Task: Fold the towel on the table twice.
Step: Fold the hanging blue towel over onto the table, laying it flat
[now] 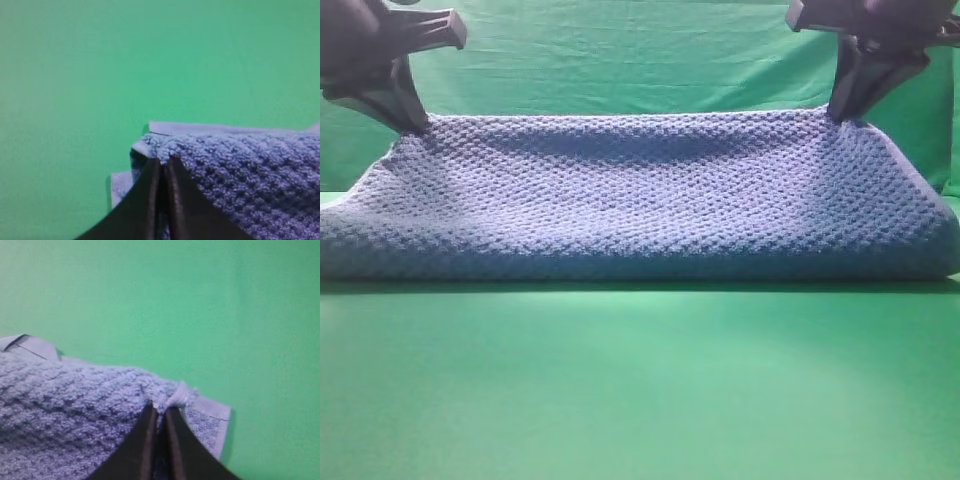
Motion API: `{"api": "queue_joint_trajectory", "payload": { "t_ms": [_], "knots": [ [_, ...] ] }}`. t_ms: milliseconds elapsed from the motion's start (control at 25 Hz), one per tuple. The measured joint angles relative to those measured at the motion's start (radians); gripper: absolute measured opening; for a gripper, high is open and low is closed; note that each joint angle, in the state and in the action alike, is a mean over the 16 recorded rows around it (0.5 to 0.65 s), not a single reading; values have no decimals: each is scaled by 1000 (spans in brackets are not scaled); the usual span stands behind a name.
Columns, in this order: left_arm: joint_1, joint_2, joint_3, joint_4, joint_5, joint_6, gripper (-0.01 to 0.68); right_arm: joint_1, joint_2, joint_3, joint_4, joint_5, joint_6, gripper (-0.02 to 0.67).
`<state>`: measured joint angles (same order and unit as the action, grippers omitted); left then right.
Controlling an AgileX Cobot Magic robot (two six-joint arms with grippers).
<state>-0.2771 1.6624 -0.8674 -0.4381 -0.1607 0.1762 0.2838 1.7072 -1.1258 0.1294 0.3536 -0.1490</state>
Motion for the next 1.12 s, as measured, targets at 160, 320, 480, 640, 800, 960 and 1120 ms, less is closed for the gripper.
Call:
{"api": "queue_joint_trajectory", "payload": {
  "t_ms": [160,320,480,640,800,960,1120],
  "knots": [
    [-2,38,-1,4,-77,0,0,-13,31,-11,0,-31,0,0],
    [-4,74,-2,14,-143,-1,26,-16,55,-12,-1,-66,0,7],
    [-5,104,-3,27,-187,-3,127,-16,74,-13,-3,-98,0,71],
    [-5,121,-3,38,-204,-5,284,-17,86,-13,-4,-121,0,216],
    [-5,110,-3,47,-190,1,427,-18,81,-13,-6,-130,0,374],
    [-5,57,-3,50,-135,15,506,-18,42,-13,-8,-117,0,483],
    [-5,-38,-3,51,-38,33,456,-19,-33,-13,-9,-70,0,469]
  ]
}}
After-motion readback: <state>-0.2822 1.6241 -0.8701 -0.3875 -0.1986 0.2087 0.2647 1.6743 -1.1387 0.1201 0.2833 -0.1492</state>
